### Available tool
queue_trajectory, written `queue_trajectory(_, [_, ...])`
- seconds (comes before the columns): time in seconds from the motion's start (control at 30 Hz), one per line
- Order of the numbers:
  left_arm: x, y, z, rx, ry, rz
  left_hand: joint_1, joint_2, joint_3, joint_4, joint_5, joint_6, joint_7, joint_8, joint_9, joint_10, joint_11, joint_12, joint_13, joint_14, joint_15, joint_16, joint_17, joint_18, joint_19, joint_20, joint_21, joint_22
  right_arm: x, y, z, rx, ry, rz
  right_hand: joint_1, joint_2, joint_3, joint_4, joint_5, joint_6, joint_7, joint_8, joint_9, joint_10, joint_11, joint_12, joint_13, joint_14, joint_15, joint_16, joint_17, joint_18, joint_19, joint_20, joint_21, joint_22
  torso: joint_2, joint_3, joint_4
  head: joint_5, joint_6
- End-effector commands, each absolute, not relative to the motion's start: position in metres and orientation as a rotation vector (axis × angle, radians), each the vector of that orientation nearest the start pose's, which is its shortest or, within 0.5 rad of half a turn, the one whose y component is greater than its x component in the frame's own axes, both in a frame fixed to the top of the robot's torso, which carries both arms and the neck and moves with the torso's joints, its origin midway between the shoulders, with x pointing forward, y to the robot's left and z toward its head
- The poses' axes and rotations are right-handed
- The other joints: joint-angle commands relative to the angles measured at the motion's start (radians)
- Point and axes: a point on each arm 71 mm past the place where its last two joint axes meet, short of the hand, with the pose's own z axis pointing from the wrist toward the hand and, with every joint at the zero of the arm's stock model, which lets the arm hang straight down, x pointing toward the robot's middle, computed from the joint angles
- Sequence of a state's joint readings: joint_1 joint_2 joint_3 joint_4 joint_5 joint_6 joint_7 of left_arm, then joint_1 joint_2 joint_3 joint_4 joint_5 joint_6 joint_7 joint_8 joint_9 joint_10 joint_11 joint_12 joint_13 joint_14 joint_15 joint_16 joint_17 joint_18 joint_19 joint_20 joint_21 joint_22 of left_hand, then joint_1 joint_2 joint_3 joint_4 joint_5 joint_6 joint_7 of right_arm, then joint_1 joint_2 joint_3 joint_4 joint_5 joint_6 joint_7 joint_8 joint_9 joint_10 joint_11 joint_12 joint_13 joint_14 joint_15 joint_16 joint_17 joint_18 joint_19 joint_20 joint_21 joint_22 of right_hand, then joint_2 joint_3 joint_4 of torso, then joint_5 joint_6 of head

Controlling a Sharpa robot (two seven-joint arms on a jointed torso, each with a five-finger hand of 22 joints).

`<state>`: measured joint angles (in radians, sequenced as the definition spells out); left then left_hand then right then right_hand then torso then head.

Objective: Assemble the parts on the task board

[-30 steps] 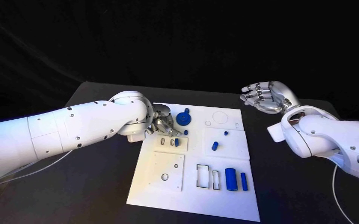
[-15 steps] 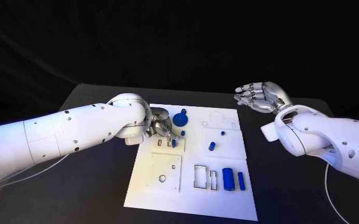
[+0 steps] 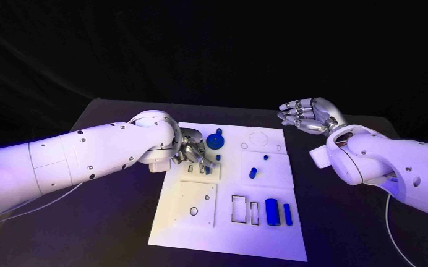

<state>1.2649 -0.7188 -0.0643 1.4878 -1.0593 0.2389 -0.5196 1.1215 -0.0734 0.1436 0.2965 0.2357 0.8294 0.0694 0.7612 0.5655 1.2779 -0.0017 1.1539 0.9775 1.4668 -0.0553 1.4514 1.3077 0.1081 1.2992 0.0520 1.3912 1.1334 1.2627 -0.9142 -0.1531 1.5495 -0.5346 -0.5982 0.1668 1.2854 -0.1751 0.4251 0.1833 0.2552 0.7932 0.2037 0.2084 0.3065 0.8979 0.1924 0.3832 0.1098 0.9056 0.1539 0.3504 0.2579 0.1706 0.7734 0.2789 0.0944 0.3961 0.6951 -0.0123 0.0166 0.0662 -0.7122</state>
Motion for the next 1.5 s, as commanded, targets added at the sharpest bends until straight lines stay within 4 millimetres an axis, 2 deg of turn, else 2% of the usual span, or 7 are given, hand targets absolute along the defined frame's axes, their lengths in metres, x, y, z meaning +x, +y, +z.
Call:
queue_trajectory(0.03, [0.4812, 0.1601, -0.2102, -0.006, 2.418, -0.476, 0.007, 0.009, 0.005, -0.002, 0.003, 0.004, -0.004, 0.004, 0.002, 0.003, -0.004, 0.005, 0.002, 0.057, -0.008, 0.005, 0.091, -0.020, 0.003, 0.000, 0.005, 0.000, 0.4826, -0.2457, -0.1857, 0.700, 1.519, 1.007, -0.008, 0.001, -0.007, 0.001, -0.005, 0.001, 0.058, -0.004, -0.001, -0.002, 0.005, -0.005, -0.001, 0.006, 0.004, -0.005, -0.002, 0.012, 0.007, -0.001, -0.005, -0.001, -0.001, 0.0002, 0.0002, 0.002, -0.002])
queue_trajectory(0.2, [0.4807, 0.1595, -0.2106, -0.004, 2.426, -0.480, 0.013, 0.009, 0.008, -0.003, 0.005, 0.003, -0.004, 0.005, 0.004, 0.002, -0.004, 0.005, 0.002, 0.057, -0.008, 0.005, 0.091, -0.021, 0.004, -0.001, 0.006, 0.003, 0.4827, -0.2456, -0.1865, 0.701, 1.522, 1.005, -0.008, 0.002, -0.008, 0.001, -0.005, 0.001, 0.058, -0.005, -0.001, -0.002, 0.006, -0.005, -0.002, 0.005, 0.005, -0.006, -0.002, 0.012, 0.007, -0.001, -0.006, -0.002, -0.001, -0.0008, -0.0005, 0.002, -0.005])
queue_trajectory(0.5, [0.4796, 0.1577, -0.2109, -0.005, 2.437, -0.491, 0.051, 0.002, 0.022, -0.004, 0.007, 0.002, -0.007, 0.009, 0.016, 0.001, -0.007, 0.012, 0.009, 0.057, -0.010, 0.004, 0.091, -0.021, 0.003, -0.002, 0.010, 0.009, 0.4828, -0.2452, -0.1876, 0.703, 1.526, 1.003, -0.011, 0.004, -0.010, 0.001, -0.004, 0.001, 0.059, -0.005, -0.002, -0.002, 0.006, -0.005, -0.006, 0.006, 0.005, -0.011, -0.005, 0.011, 0.004, 0.000, -0.012, -0.007, -0.001, -0.0005, -0.0002, 0.000, -0.007])
queue_trajectory(0.83, [0.4795, 0.1563, -0.2126, 0.003, 2.452, -0.499, 0.090, 0.013, 0.053, -0.003, 0.009, -0.001, -0.008, 0.007, 0.025, -0.001, -0.008, 0.015, 0.012, 0.057, -0.011, 0.004, 0.091, -0.021, 0.001, -0.002, 0.011, 0.011, 0.4826, -0.2448, -0.1886, 0.705, 1.531, 1.004, -0.011, 0.004, -0.011, 0.001, -0.002, 0.001, 0.059, -0.005, -0.003, -0.002, 0.006, -0.004, -0.007, 0.007, 0.006, -0.012, -0.006, 0.011, 0.002, 0.000, -0.014, -0.009, -0.001, -0.0006, -0.0004, 0.004, -0.013])
queue_trajectory(1.27, [0.4795, 0.1562, -0.2131, -0.009, 2.453, -0.507, 0.115, 0.032, 0.103, -0.003, 0.011, -0.004, -0.009, 0.003, 0.033, -0.002, -0.009, 0.017, 0.014, 0.057, -0.012, 0.004, 0.091, -0.022, 0.000, -0.003, 0.014, 0.015, 0.4819, -0.2442, -0.1897, 0.710, 1.540, 1.005, -0.014, 0.007, -0.013, 0.002, 0.003, 0.004, 0.058, -0.003, -0.003, 0.001, 0.006, -0.002, -0.011, 0.011, 0.005, -0.016, -0.008, 0.012, 0.001, 0.001, -0.018, -0.015, -0.002, 0.0000, -0.0008, 0.003, -0.012])
queue_trajectory(1.37, [0.4793, 0.1563, -0.2131, -0.017, 2.455, -0.513, 0.132, 0.032, 0.138, -0.004, 0.012, -0.007, -0.009, 0.002, 0.039, -0.004, -0.009, 0.017, 0.013, 0.057, -0.012, 0.004, 0.090, -0.022, -0.001, -0.003, 0.015, 0.017, 0.4816, -0.2440, -0.1901, 0.711, 1.541, 1.004, -0.015, 0.007, -0.013, 0.002, 0.005, 0.005, 0.057, -0.003, -0.003, 0.002, 0.005, -0.001, -0.012, 0.012, 0.005, -0.017, -0.009, 0.012, 0.000, 0.001, -0.020, -0.017, -0.002, -0.0002, -0.0007, 0.003, -0.012])
queue_trajectory(1.5, [0.4793, 0.1565, -0.2131, -0.032, 2.455, -0.523, 0.188, 0.015, 0.254, -0.008, 0.014, -0.017, -0.010, 0.000, 0.053, -0.008, -0.010, 0.015, 0.011, 0.057, -0.014, 0.004, 0.090, -0.022, -0.002, -0.004, 0.017, 0.020, 0.4816, -0.2439, -0.1906, 0.713, 1.544, 1.004, -0.015, 0.007, -0.013, 0.002, 0.007, 0.005, 0.057, -0.003, -0.003, 0.002, 0.005, -0.001, -0.012, 0.013, 0.005, -0.018, -0.009, 0.012, 0.000, 0.001, -0.020, -0.018, -0.001, -0.0007, 0.0000, 0.002, -0.011])
